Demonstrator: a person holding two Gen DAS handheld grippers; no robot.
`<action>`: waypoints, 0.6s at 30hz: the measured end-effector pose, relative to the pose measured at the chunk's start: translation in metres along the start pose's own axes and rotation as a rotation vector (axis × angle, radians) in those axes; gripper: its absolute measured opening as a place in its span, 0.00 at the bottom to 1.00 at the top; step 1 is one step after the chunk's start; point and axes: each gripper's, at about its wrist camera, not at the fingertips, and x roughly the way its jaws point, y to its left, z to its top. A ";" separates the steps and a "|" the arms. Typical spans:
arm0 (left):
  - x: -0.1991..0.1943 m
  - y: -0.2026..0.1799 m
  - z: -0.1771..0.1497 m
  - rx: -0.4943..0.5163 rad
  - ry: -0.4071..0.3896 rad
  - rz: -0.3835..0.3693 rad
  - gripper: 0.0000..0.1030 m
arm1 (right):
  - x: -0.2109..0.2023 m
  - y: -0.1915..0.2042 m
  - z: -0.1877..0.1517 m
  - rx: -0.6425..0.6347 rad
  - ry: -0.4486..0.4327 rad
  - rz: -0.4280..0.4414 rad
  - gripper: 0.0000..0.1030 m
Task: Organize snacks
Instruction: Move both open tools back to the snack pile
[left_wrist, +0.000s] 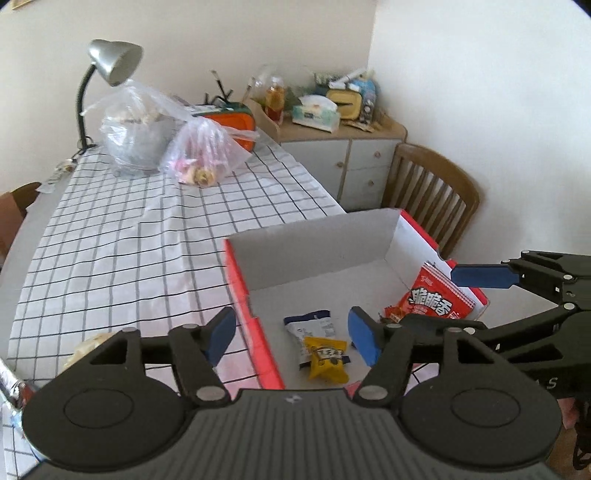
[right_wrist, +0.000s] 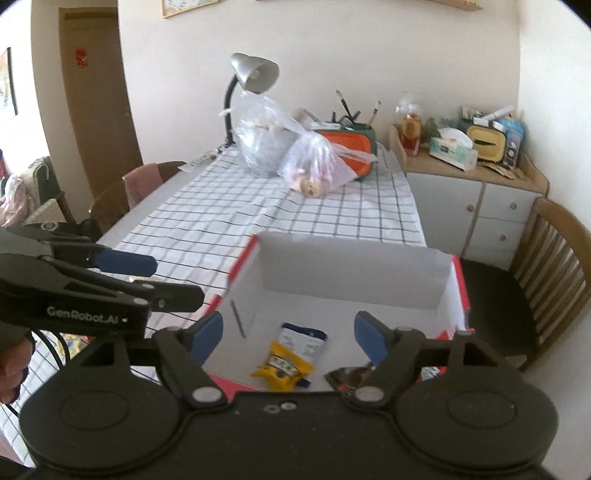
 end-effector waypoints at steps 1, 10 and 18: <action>-0.005 0.005 -0.002 -0.007 -0.008 0.004 0.65 | 0.000 0.004 0.001 -0.001 -0.003 0.006 0.80; -0.044 0.052 -0.028 -0.059 -0.084 0.043 0.71 | 0.003 0.051 0.004 -0.018 -0.039 0.037 0.93; -0.073 0.108 -0.054 -0.125 -0.121 0.060 0.79 | 0.012 0.100 0.002 -0.013 -0.061 0.084 0.99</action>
